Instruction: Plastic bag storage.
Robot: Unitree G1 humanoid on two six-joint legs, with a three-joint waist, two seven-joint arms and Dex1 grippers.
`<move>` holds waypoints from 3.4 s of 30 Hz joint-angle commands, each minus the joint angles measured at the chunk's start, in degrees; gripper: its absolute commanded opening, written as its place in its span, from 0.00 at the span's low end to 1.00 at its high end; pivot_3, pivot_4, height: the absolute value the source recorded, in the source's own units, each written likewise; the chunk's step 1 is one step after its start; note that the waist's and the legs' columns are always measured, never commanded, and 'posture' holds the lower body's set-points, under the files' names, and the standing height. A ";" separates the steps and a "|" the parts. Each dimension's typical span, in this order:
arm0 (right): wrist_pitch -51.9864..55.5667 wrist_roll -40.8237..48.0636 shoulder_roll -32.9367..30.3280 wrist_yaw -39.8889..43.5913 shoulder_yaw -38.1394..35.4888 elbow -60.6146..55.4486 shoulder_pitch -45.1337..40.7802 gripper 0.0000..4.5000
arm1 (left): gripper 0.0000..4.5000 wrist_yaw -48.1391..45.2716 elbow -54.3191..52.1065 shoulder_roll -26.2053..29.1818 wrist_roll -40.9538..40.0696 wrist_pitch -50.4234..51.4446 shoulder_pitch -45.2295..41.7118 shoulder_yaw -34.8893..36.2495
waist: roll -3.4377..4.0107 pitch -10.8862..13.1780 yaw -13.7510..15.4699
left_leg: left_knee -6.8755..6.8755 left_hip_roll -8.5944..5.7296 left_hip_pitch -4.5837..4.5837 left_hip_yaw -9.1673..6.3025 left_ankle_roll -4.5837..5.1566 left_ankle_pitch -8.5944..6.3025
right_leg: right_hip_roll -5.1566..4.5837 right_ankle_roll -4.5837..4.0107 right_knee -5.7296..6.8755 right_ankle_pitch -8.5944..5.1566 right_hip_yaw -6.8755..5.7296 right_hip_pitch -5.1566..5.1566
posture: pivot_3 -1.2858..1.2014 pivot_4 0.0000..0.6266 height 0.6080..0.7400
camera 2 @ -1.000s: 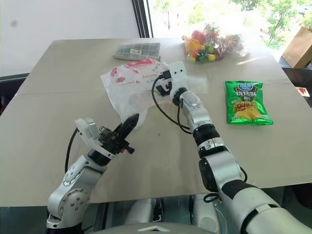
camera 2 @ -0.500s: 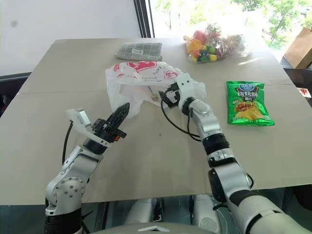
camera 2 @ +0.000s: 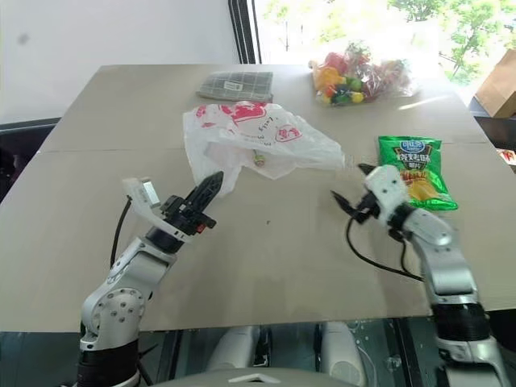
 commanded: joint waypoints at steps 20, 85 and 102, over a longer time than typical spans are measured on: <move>-24.87 -35.35 -11.29 -27.13 7.01 34.83 -7.32 0.99 | 0.00 -1.52 0.20 -0.83 3.28 -1.21 -0.36 -1.64 | -0.18 0.00 -0.65 | 0.00 0.11 0.92 0.26 -0.12 0.07 | 0.29 0.02 -0.03 -0.01 0.54 0.73 | 0.52 0.24 1.00; 22.99 41.62 1.95 4.44 0.25 -8.29 -1.05 0.01 | 0.00 0.21 0.32 -1.51 7.14 -1.55 -1.61 -1.30 | -0.16 0.41 1.13 | -0.14 0.05 0.57 -0.11 0.14 -0.09 | -0.01 0.01 -0.22 0.02 0.11 0.63 | 0.52 0.24 1.00; -3.93 8.18 31.92 -29.62 4.05 38.23 -35.14 0.01 | 0.00 -0.72 0.22 -1.01 7.88 -1.39 -1.84 -2.39 | -0.11 0.44 0.09 | -0.04 0.02 0.53 0.07 0.09 -0.06 | 0.04 0.02 -0.05 0.03 0.12 0.47 | 0.52 0.24 1.00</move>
